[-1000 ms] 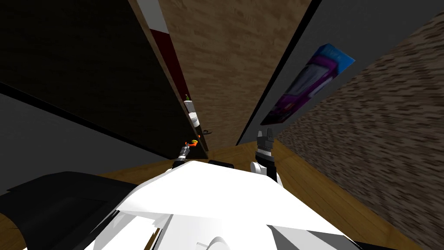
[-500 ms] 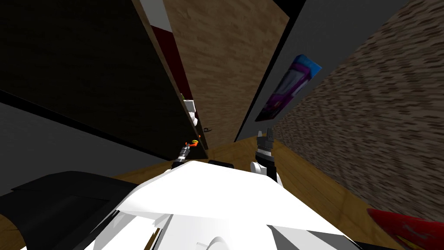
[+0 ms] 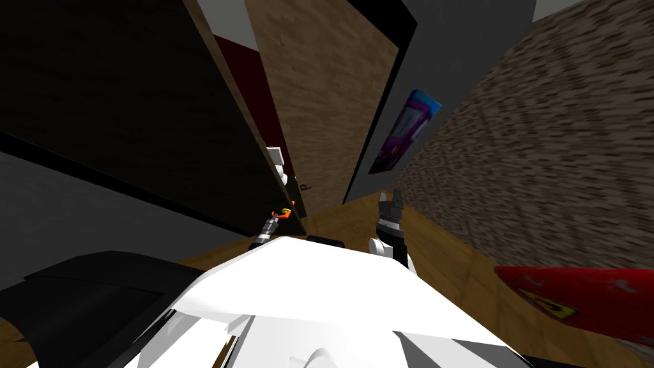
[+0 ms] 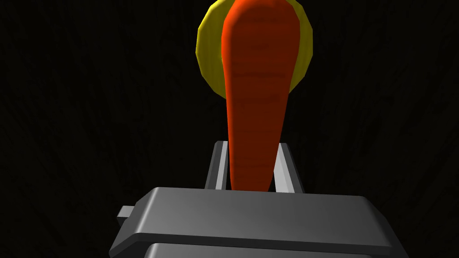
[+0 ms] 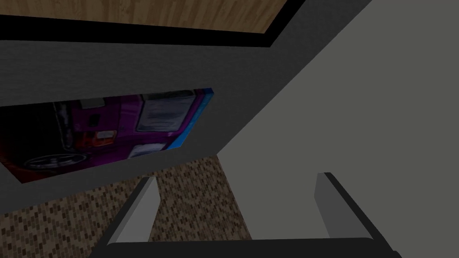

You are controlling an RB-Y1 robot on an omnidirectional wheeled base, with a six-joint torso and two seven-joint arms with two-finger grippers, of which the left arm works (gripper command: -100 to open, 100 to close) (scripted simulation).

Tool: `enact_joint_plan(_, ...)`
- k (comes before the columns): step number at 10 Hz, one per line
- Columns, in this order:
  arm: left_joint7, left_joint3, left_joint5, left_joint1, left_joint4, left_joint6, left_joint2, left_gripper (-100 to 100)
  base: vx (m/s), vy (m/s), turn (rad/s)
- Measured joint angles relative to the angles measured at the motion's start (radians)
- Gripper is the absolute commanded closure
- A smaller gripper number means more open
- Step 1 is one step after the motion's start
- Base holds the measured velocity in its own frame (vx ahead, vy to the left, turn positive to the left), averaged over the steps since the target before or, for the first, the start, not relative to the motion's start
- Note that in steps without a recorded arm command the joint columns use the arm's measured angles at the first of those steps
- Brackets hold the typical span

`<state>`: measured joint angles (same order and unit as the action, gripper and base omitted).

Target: Pull the door open

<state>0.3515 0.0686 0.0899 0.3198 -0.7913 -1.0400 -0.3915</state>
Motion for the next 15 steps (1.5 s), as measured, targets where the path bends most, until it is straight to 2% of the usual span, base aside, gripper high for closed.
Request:
enact_joint_plan(3, 0.021, -0.016, -0.009, 0.024, 0.008, -0.044, -0.015, 100, -0.169, 0.032, -0.099)
enact_joint_plan(6, 0.028, -0.018, -0.011, 0.03, 0.019, -0.057, -0.024, 100, -0.178, 0.033, -0.162)
enact_joint_plan(7, 0.031, -0.019, -0.012, 0.027, 0.027, -0.069, -0.027, 100, -0.201, 0.028, -0.126)
enact_joint_plan(8, 0.035, -0.022, -0.014, 0.038, 0.015, -0.072, -0.032, 100, -0.187, 0.055, -0.135)
enact_joint_plan(9, 0.039, -0.027, -0.017, 0.037, 0.027, -0.083, -0.034, 100, -0.22, 0.046, -0.153)
enact_joint_plan(13, 0.06, -0.043, -0.028, 0.026, 0.094, -0.151, -0.05, 100, -0.2, 0.039, -0.127)
enact_joint_plan(14, 0.061, -0.044, -0.029, 0.028, 0.097, -0.154, -0.05, 100, -0.165, 0.002, -0.059)
enact_joint_plan(15, 0.064, -0.043, -0.033, 0.004, 0.121, -0.153, -0.052, 100, -0.204, -0.001, -0.081)
